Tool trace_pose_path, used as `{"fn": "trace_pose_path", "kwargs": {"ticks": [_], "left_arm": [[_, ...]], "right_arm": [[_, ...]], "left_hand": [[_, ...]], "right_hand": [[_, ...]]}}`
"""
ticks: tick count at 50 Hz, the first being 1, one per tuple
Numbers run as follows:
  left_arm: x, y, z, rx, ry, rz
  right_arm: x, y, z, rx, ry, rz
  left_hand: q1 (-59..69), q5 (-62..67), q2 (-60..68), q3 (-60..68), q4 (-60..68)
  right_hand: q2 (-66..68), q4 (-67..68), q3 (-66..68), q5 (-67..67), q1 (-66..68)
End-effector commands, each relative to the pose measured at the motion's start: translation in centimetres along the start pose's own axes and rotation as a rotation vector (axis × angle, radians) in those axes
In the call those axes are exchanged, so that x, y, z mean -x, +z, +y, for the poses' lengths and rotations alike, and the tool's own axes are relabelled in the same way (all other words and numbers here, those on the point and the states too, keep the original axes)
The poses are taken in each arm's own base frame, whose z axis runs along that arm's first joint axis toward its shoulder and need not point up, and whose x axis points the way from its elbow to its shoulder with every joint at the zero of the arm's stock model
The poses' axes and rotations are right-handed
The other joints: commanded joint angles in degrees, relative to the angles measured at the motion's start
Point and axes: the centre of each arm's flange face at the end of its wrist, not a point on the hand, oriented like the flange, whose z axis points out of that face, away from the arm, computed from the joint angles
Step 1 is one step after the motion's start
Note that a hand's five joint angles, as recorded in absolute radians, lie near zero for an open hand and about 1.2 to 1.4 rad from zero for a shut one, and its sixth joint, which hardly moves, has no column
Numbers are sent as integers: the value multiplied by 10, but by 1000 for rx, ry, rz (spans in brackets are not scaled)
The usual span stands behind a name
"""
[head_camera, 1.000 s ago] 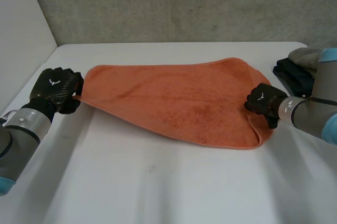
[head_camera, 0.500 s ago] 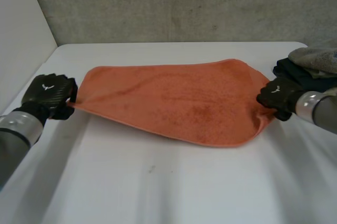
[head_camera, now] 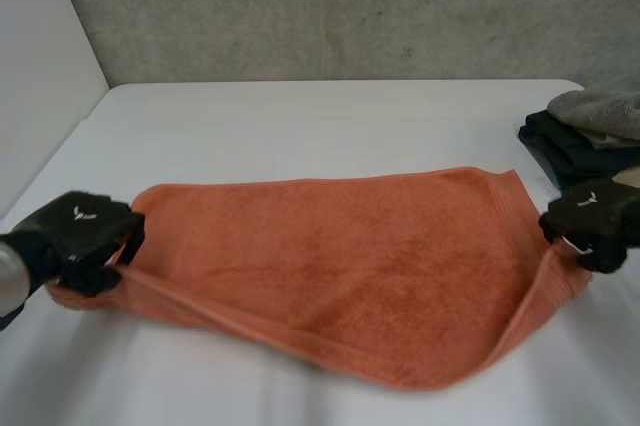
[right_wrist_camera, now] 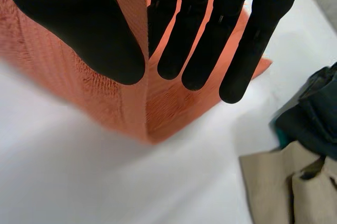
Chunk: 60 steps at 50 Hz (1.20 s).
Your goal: Fold the laundry.
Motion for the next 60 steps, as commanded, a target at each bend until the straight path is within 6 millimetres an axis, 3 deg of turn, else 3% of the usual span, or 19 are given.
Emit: {"fn": "trace_pose_path", "kwargs": {"ticks": [1, 5, 8, 12, 13, 16, 17, 20, 22, 25, 30, 37, 41, 46, 49, 52, 56, 59, 60], "left_arm": [[17, 54, -9, -81, 28, -106], [36, 82, -28, -146, 36, -177], [40, 89, -39, -176, 37, -191], [64, 99, -78, -330, 65, -286], [80, 100, -100, -427, 72, -362], [109, 94, -132, -588, 43, -498], [126, 87, -150, -687, 12, -576], [159, 66, -176, -906, -86, -725], [169, 58, -185, -1007, -129, -762], [171, 54, -188, -1069, -180, -731], [152, 70, -172, -960, -175, -616], [135, 96, -131, -812, -199, -550], [122, 114, -99, -711, -216, -503], [83, 136, -44, -531, -203, -381], [61, 138, -18, -448, -162, -313], [47, 135, -3, -393, -129, -273], [32, 113, 19, -261, -98, -230], [21, 94, 27, -166, -96, -189], [14, 78, 30, -95, -85, -151]], "right_arm": [[-7, 34, -10, -68, 41, 103], [-19, 50, -22, -120, 68, 187], [-35, 54, -34, -192, 68, 263], [-72, 54, -73, -435, 104, 444], [-90, 48, -90, -559, 126, 529], [-117, 36, -116, -763, 145, 662], [-135, 22, -131, -907, 165, 752], [-157, -4, -152, -1158, 198, 885], [-164, -14, -157, -1250, 208, 922], [-163, -12, -157, -1256, 222, 899], [-146, 9, -155, -1186, 228, 768], [-124, 47, -133, -1029, 271, 649], [-104, 71, -110, -889, 293, 578], [-65, 104, -68, -683, 263, 453], [-48, 111, -46, -581, 226, 396], [-40, 110, -31, -510, 203, 359], [-25, 97, -15, -385, 164, 267], [-20, 75, -5, -263, 123, 210], [-18, 61, 1, -195, 104, 178]], "left_hand": [[132, 132, 112, 115, 110], [132, 132, 112, 115, 110], [132, 132, 112, 115, 110], [132, 132, 112, 115, 110], [132, 132, 112, 115, 110], [132, 132, 112, 115, 110], [132, 132, 112, 115, 110], [132, 132, 112, 115, 110], [132, 132, 112, 115, 110], [132, 132, 112, 115, 110], [132, 132, 112, 115, 110], [132, 132, 112, 115, 110], [132, 132, 112, 115, 110], [132, 132, 112, 115, 110], [132, 132, 112, 115, 110], [132, 132, 112, 115, 110], [132, 132, 112, 115, 110], [132, 132, 112, 115, 110], [132, 132, 112, 115, 110]], "right_hand": [[123, 114, 119, 120, 162], [123, 114, 119, 120, 162], [123, 114, 119, 120, 162], [123, 114, 119, 120, 162], [123, 114, 119, 120, 162], [123, 114, 119, 120, 162], [123, 114, 119, 120, 162], [123, 114, 119, 120, 162], [123, 114, 119, 120, 162], [123, 114, 119, 120, 162], [123, 114, 119, 120, 162], [123, 114, 119, 120, 162], [123, 114, 119, 120, 162], [123, 114, 119, 120, 162], [123, 114, 119, 120, 162], [123, 114, 119, 120, 162], [123, 114, 119, 120, 162], [123, 114, 119, 120, 162], [123, 114, 119, 120, 162]]}}
